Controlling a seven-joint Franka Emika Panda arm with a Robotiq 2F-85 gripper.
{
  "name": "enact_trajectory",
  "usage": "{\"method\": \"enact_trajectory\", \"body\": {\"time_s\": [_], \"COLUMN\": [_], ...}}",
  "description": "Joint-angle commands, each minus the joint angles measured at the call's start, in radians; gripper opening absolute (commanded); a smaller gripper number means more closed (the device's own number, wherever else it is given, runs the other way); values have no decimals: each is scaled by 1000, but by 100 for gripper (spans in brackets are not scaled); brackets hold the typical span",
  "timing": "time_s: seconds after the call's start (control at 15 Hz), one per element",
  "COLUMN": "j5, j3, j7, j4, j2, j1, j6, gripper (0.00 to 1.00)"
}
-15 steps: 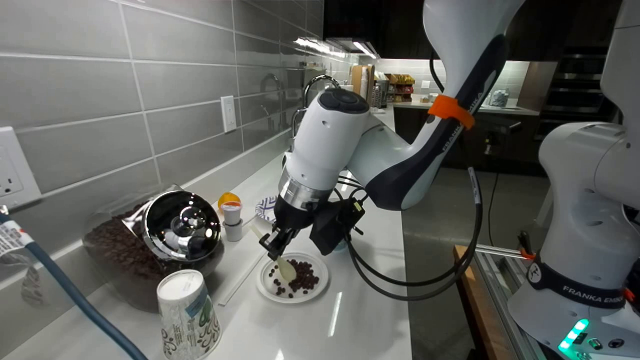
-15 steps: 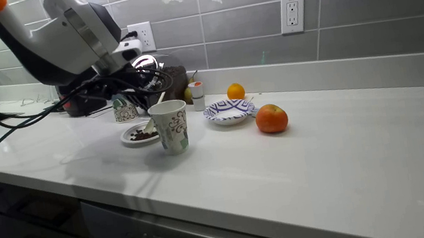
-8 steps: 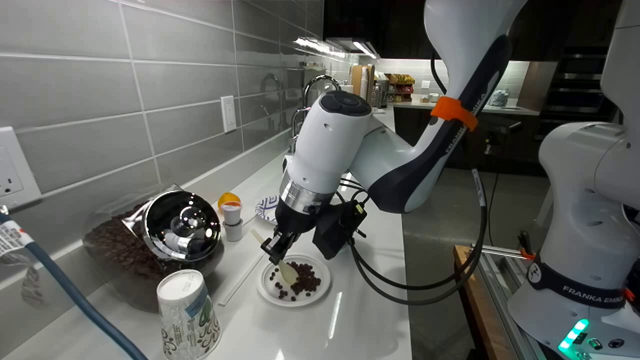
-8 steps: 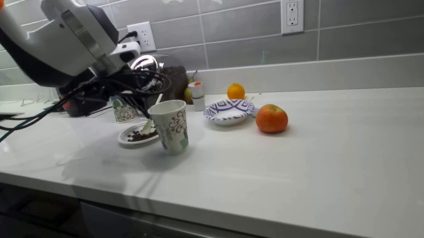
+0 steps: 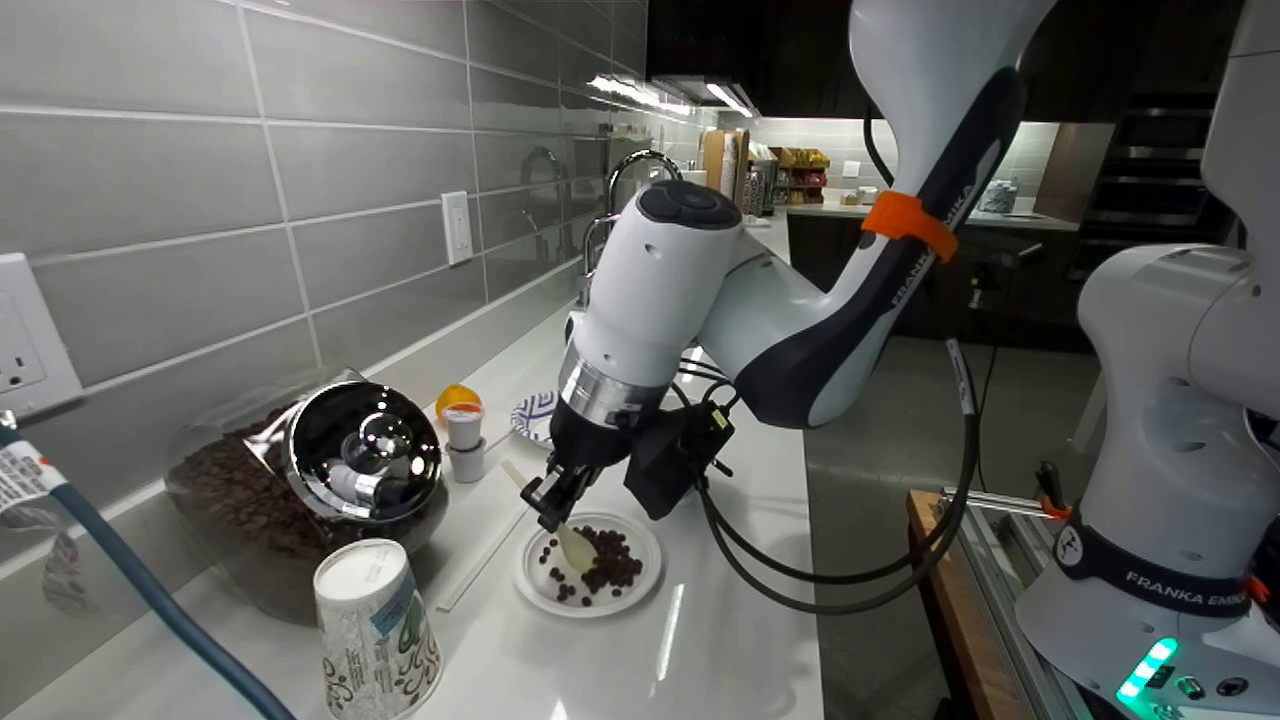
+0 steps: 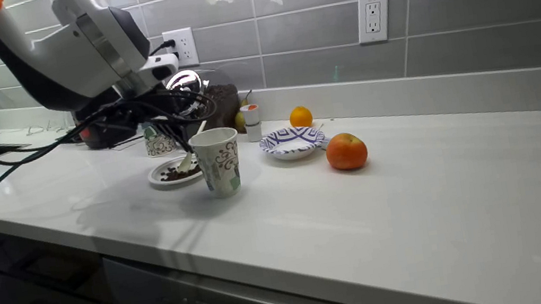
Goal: Use the white spoon to take some of the contents on the white plate and place them in the white cup.
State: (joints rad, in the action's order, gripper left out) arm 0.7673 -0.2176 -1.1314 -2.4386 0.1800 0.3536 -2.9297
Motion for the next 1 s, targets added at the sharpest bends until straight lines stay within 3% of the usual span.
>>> {"method": "enact_trajectory", "body": {"time_s": [0.0,0.33,0.93], "j5": [-64,-111,-297], "j3": [24,35,88], "j7": [43,82,248], "j4": [-35,-44,-40], "j2": [-25,-34,-53], "j1": [-15,-17,-36], "j6": [2,8,88], "gripper": [4,4,4]}}
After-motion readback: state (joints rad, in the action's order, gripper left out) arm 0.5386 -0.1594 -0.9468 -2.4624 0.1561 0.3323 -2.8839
